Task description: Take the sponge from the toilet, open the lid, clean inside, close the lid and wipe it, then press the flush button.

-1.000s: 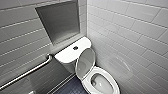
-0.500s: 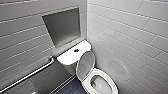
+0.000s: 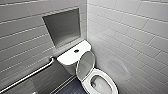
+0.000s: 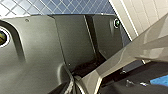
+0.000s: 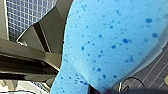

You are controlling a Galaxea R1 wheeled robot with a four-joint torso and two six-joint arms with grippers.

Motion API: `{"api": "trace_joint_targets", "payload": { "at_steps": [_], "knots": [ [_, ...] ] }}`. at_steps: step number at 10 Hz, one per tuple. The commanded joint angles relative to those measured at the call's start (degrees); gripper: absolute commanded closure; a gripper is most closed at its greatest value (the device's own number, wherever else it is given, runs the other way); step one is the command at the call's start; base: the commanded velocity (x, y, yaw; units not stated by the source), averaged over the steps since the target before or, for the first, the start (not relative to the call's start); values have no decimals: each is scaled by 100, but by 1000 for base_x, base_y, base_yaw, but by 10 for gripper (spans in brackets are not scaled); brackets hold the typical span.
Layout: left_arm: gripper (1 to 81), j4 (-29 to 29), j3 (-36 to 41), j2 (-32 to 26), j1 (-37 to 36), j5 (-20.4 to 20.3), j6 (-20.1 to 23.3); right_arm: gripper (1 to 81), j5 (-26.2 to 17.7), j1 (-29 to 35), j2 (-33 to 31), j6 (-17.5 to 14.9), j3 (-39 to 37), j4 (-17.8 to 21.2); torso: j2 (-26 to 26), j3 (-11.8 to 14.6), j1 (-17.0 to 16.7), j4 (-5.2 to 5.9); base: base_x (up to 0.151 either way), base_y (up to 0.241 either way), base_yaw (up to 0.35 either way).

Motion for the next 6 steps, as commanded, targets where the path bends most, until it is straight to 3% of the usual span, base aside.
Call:
{"api": "trace_joint_targets", "payload": {
  "at_steps": [1, 4, 6],
  "knots": [
    [10, -472, 461, -403, -417, 387, -20, 811, -1235, -145, 589, 45, -912, -118, 0, 0, 0, 0, 0, 0, 0],
    [10, -1174, 1015, -922, -1102, 395, -20, 811, -1305, -110, 724, -138, -1285, -154, 0, 0, 0, 0, 0, 0, 0],
    [10, -1669, 1113, -1090, -1568, 395, -20, 811, -1359, -136, 495, -588, -818, -39, 0, 0, 0, -2, 0, 0, 0]
  ]
}}
